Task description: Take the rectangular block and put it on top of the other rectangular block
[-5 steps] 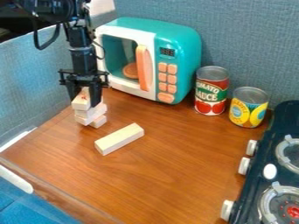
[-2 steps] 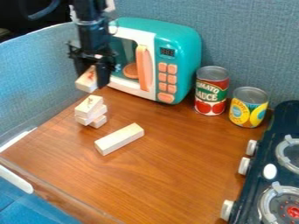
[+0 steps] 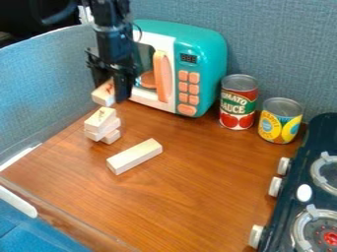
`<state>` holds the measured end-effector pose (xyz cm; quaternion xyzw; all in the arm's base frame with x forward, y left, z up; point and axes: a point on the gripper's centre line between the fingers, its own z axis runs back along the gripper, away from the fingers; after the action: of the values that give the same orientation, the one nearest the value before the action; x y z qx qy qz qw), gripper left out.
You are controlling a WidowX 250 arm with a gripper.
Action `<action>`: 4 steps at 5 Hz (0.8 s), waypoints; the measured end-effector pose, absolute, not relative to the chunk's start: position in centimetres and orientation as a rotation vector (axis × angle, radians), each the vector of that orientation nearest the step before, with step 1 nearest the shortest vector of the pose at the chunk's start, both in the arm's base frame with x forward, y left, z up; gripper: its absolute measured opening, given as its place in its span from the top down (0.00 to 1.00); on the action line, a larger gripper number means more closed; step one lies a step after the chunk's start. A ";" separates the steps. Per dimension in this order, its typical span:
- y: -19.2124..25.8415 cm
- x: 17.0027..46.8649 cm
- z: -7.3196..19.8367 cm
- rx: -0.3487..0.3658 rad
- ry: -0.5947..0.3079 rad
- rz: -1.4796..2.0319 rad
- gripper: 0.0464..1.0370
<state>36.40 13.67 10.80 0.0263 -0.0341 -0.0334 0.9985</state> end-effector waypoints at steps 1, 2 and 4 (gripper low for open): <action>13.0 36.3 8.4 -0.004 0.005 -0.187 0.44; 12.2 36.2 7.8 -0.013 0.023 -0.277 0.44; 11.1 35.2 5.6 -0.029 0.042 -0.414 0.44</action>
<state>35.16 11.13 5.60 -0.0143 0.0210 -0.2054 0.9783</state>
